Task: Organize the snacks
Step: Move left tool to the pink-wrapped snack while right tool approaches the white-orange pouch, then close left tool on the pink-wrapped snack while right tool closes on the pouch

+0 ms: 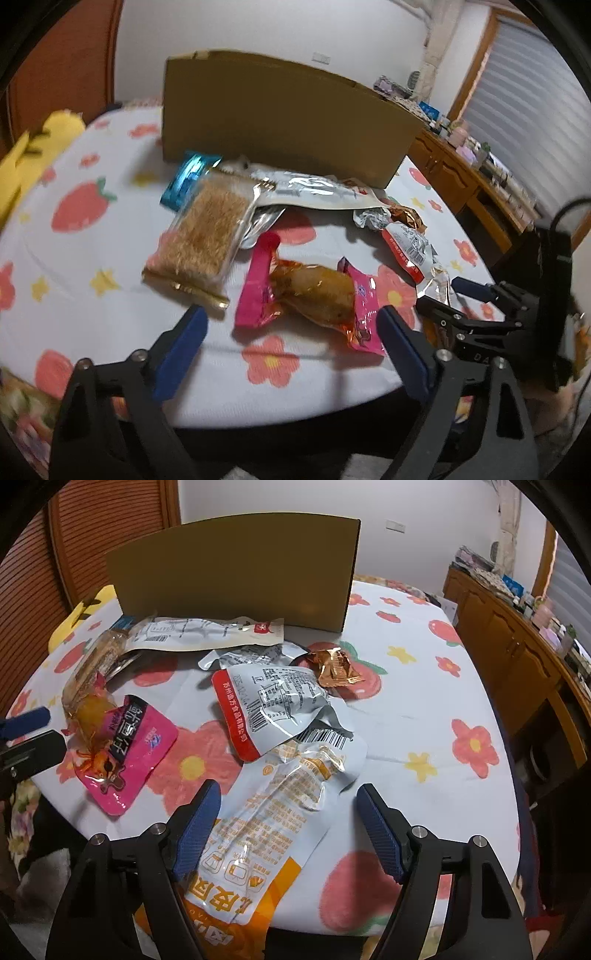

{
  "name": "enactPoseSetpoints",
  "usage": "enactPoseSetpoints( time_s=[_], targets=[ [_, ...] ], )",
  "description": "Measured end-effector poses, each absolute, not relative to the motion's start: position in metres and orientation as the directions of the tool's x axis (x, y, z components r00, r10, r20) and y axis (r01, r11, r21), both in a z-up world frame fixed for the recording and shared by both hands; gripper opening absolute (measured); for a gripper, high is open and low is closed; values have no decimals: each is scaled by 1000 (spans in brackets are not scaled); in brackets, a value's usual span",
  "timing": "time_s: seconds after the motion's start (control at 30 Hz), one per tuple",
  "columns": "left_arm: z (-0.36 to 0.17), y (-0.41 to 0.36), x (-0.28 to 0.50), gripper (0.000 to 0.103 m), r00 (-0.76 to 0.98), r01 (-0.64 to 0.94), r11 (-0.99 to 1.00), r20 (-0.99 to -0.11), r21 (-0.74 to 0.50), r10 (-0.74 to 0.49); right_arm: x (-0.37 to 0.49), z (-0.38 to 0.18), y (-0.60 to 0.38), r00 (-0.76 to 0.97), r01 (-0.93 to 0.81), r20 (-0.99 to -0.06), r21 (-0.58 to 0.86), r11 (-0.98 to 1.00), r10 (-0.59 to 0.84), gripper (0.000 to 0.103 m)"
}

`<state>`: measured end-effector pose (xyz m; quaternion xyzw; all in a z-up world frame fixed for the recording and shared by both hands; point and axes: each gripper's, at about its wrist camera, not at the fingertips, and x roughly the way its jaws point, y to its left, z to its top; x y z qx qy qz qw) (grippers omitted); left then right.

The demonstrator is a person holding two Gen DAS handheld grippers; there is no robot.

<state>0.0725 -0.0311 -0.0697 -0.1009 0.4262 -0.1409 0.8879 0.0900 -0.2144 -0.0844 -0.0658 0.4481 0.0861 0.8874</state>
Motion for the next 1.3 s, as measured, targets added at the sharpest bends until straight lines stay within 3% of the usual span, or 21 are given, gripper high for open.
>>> enactPoseSetpoints(
  time_s=[0.2, 0.27, 0.47, 0.77, 1.0, 1.3],
  targets=[
    [-64, -18, 66, 89, 566, 154, 918, -729, -364, -384, 90, -87, -219, 598, -206, -795, -29, 978, 102, 78],
    [-65, -23, 67, 80, 535, 171, 910, -740, -378, -408, 89, -87, -220, 601, -205, -792, -28, 978, 103, 80],
    [-75, -45, 85, 64, 440, 178, 884, -769, -432, -464, 89, -87, -221, 604, -208, -790, -29, 978, 105, 80],
    [-67, -57, 123, 64, 459, 146, 917, -796, -372, -396, 90, -87, -221, 607, -217, -787, -28, 976, 112, 80],
    [-75, -73, 127, 63, 444, 208, 938, -827, -278, -344, 92, -86, -222, 576, -263, -806, -27, 964, 134, 80],
    [-74, -60, 124, 44, 451, 251, 922, -806, -296, -382, 98, -85, -234, 516, -325, -841, -13, 946, 165, 81]
  ],
)
